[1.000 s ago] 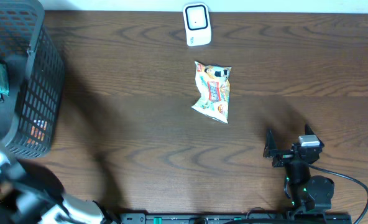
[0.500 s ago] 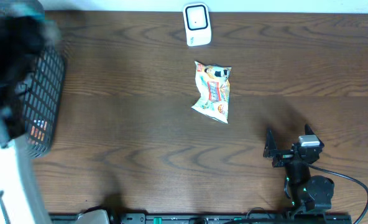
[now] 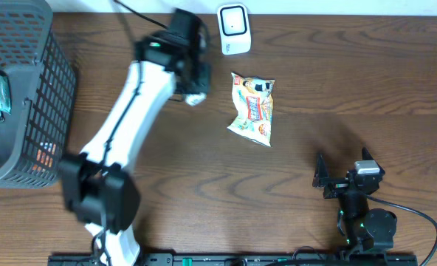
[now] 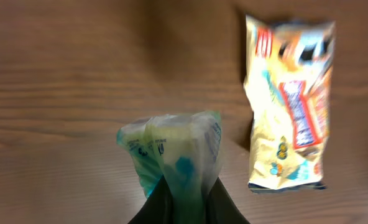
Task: Scan the item barcode
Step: 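Carry the small green pack out and place it beside the bag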
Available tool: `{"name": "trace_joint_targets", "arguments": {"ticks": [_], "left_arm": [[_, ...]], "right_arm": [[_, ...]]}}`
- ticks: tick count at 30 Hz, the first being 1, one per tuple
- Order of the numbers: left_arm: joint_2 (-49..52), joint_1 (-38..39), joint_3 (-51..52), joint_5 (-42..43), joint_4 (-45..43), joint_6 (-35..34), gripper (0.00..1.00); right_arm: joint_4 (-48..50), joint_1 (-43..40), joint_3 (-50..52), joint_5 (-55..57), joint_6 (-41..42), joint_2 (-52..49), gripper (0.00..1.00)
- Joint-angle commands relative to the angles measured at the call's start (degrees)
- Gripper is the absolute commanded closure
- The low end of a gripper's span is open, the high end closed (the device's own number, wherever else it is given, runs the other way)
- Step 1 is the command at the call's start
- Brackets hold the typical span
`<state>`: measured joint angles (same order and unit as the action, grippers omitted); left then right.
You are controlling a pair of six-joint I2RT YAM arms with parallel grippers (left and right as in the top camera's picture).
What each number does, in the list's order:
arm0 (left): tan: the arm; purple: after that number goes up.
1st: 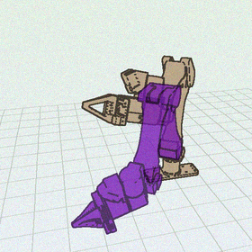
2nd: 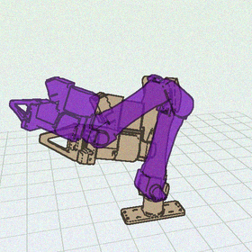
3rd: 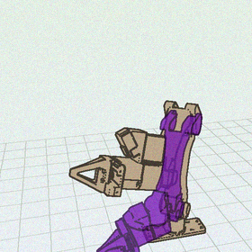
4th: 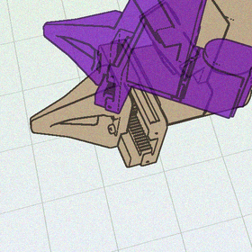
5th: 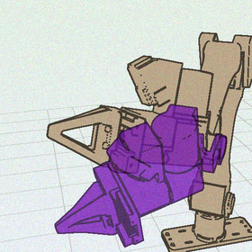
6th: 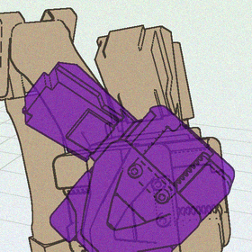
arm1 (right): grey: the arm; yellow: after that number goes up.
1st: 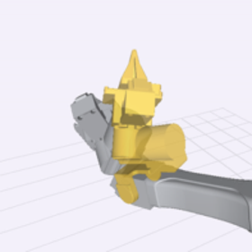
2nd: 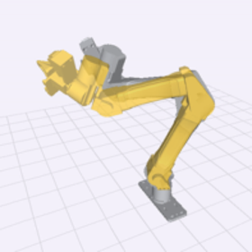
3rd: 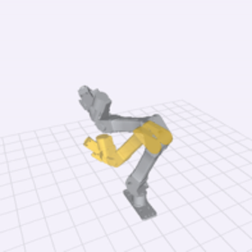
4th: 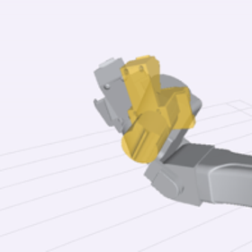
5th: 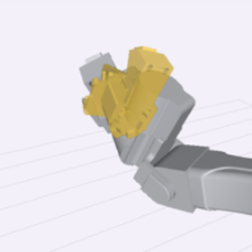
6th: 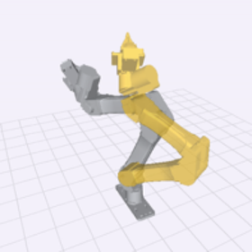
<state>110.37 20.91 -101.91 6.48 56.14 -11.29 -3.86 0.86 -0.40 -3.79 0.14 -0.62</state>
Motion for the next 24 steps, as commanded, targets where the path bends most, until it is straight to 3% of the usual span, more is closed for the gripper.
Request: {"name": "trace_joint_targets", "arguments": {"ticks": [1,3,7,9,11,18,23,24], "left_arm": [[4.68,2.23,0.09,-2.29,-0.46,1.40,0.92],[6.73,2.71,0.09,-2.27,-0.79,1.40,0.84],[8.59,2.80,0.09,-1.42,-0.63,1.40,0.45],[8.57,2.80,0.07,0.87,-1.01,1.42,0.38],[8.44,2.78,-0.31,1.86,-1.16,1.53,0.32],[2.08,-0.68,-5.44,1.79,-0.59,3.78,0.30],[-8.87,-10.97,-7.96,1.40,-4.81,3.74,0.23],[-12.66,-16.52,-7.96,1.42,-7.26,2.97,0.20]], "right_arm": [[-0.24,-0.44,0.07,0.22,-0.66,0.31,0.01],[-0.24,-0.44,0.07,0.22,-0.66,0.31,0.01],[-0.24,-0.44,0.07,0.22,-0.63,0.31,0.01],[-0.24,-0.44,0.07,0.22,-0.66,0.31,0.01],[-0.24,-0.44,0.07,0.22,-0.63,0.31,0.01],[-0.24,-0.44,0.07,0.24,-0.66,0.31,0.01],[-0.24,-0.44,0.07,0.24,-0.63,0.31,0.01],[-0.24,-0.44,0.07,0.22,-0.66,0.31,0.01]]}}
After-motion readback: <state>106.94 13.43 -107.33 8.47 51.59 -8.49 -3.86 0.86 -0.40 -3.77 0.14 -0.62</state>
